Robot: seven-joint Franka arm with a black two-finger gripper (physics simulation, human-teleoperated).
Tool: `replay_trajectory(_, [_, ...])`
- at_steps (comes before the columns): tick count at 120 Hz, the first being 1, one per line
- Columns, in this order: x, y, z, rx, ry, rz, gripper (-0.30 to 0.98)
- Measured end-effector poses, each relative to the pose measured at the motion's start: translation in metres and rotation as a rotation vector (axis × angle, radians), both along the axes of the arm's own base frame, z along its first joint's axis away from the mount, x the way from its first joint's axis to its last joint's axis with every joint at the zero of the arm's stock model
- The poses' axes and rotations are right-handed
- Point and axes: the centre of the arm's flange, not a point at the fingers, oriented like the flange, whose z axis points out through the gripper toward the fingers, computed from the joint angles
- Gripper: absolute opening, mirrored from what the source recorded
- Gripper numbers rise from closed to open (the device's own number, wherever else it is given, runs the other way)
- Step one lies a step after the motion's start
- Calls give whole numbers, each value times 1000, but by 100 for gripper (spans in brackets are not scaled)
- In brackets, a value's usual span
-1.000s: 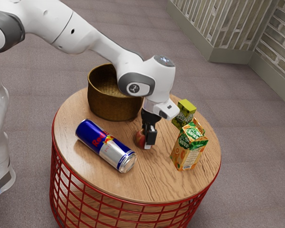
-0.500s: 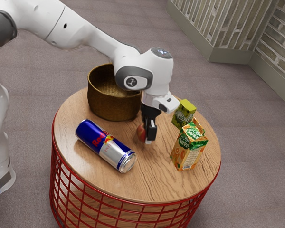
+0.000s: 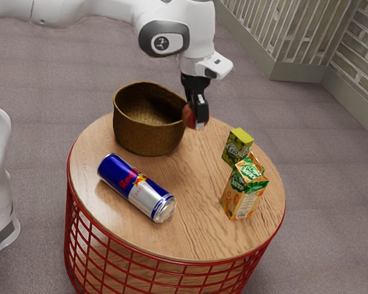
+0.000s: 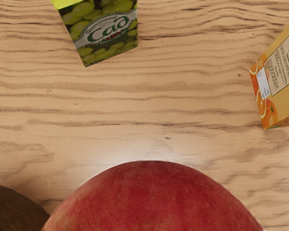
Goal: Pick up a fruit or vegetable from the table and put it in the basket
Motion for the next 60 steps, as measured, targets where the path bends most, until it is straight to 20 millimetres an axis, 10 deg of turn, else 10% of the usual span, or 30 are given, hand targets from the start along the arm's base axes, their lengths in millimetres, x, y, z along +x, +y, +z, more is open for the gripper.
replay_trajectory(34, [-11, 119, 0, -14, 66, 196, 39])
replay_trajectory(60, [-18, 141, -3, -1, 99, 230, 39])
